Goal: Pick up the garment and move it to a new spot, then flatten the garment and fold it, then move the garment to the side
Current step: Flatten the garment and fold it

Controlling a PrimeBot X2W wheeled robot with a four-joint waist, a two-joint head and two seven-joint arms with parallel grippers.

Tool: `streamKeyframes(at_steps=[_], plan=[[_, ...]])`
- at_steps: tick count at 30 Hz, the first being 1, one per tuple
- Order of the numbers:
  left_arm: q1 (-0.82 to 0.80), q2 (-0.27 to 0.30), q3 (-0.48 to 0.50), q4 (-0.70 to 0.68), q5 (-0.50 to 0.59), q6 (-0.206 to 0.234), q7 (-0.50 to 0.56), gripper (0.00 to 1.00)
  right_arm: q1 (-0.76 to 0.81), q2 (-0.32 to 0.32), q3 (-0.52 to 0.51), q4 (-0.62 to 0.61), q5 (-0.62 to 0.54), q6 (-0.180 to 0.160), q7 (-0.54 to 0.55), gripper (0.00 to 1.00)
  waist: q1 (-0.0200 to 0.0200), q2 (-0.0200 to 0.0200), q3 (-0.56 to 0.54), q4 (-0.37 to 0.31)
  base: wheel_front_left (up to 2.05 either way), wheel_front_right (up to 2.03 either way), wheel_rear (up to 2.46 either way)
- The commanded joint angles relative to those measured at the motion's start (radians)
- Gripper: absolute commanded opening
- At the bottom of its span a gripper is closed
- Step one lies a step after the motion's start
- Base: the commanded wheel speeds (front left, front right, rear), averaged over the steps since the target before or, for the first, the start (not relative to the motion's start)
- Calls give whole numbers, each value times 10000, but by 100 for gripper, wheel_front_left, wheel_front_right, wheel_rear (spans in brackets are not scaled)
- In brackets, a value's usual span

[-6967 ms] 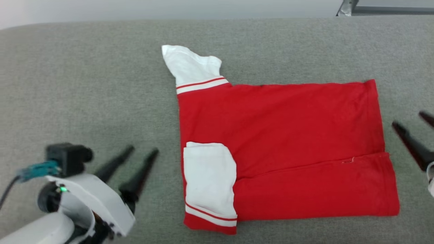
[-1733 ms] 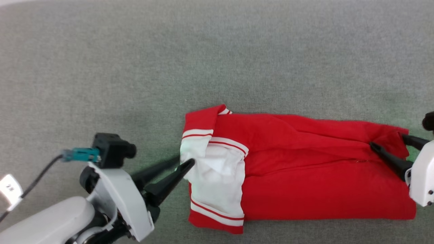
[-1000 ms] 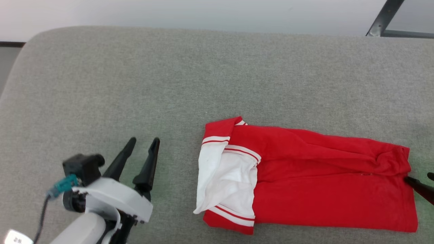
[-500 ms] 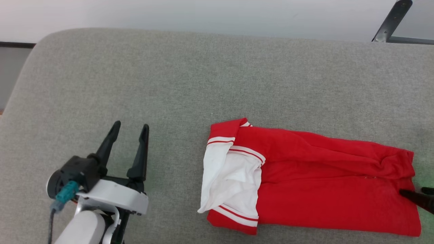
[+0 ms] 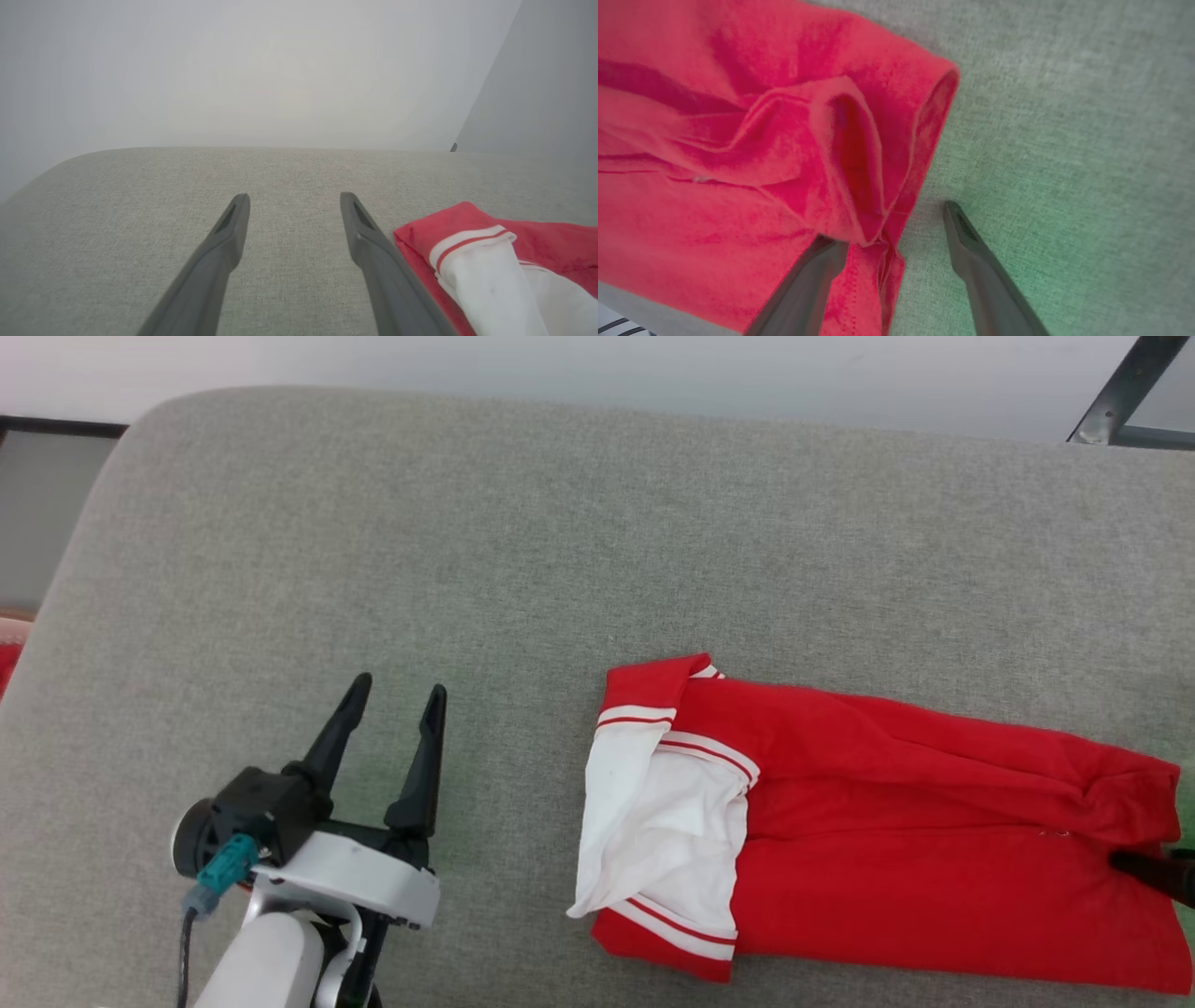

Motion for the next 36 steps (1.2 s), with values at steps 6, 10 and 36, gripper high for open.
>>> streamKeyframes(at_steps=[6,10,36], plan=[[-19,-372,503,252,487,-348,-12,100,237,743,471,378,-21,-12,-36,0,0,-1,76,49,0,0,0],[-16,-490,693,316,658,-448,-12,100,220,670,416,345,17,-12,-96,0,0,-1,86,27,0,0,0],[352,-555,1790,205,1052,-943,-11,100,818,-1166,-3170,1361,-580,-15,-2548,0,0,-1,445,-999,0,0,0]])
